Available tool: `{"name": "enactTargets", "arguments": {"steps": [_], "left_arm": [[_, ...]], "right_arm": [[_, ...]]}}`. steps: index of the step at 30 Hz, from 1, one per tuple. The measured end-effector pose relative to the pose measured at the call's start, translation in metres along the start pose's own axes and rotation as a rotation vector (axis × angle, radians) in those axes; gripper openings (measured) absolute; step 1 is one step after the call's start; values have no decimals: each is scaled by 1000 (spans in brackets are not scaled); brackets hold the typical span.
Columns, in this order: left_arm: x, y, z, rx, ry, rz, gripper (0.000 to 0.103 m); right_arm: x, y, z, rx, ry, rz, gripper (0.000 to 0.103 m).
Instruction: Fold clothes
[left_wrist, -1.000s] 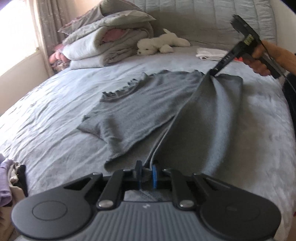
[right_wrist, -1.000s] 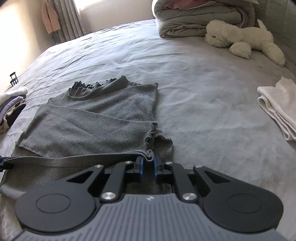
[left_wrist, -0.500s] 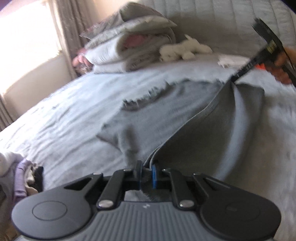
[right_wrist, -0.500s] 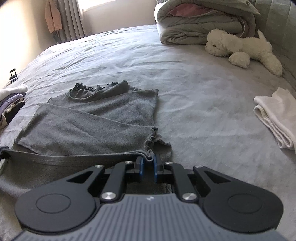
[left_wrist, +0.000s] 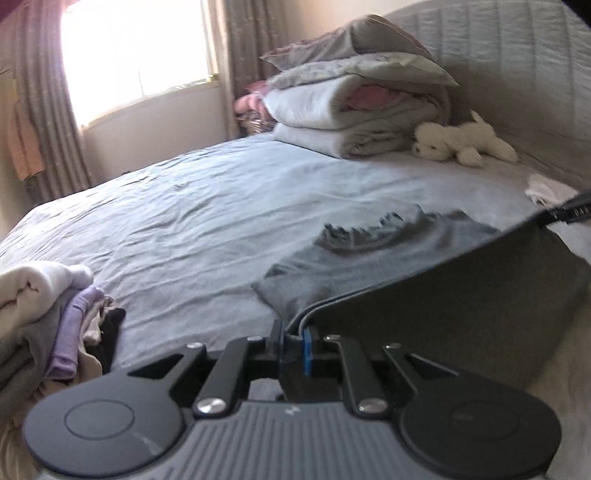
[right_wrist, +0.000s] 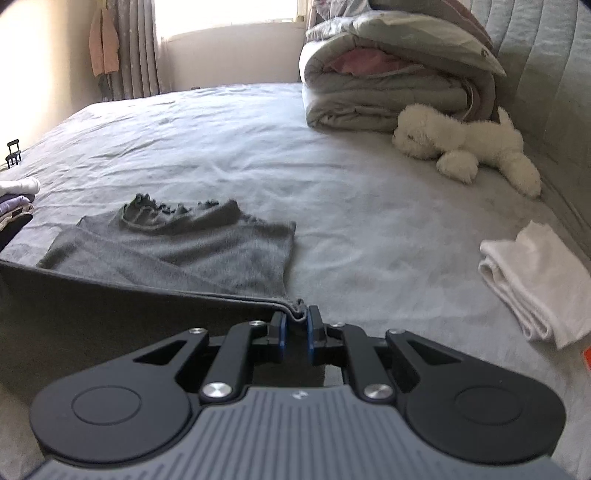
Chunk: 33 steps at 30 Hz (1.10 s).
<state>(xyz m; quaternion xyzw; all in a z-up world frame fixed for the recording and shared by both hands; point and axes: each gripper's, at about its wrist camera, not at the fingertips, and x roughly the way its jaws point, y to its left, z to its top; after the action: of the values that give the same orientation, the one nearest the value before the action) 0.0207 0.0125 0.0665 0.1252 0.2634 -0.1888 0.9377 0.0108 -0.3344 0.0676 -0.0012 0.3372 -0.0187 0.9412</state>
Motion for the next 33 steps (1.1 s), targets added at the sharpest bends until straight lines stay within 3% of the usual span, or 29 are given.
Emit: {"name": "enactTargets", "arguments": {"steps": [9,19,28,33], "left_arm": [[28,17,40,-74,-3,71,10],[115,33,66,-176,100,165,10],[170,30,64,-184,161,222,10],[170,29,59,-209,191,280,21]], "right_arm": [[28,-2,39,-46,-12,-5,10],[104,-5,89,-64,19,-36,10],[164,-5,87,-26,86,-63,10],[167,-2,84,-25,75,-80,13]]}}
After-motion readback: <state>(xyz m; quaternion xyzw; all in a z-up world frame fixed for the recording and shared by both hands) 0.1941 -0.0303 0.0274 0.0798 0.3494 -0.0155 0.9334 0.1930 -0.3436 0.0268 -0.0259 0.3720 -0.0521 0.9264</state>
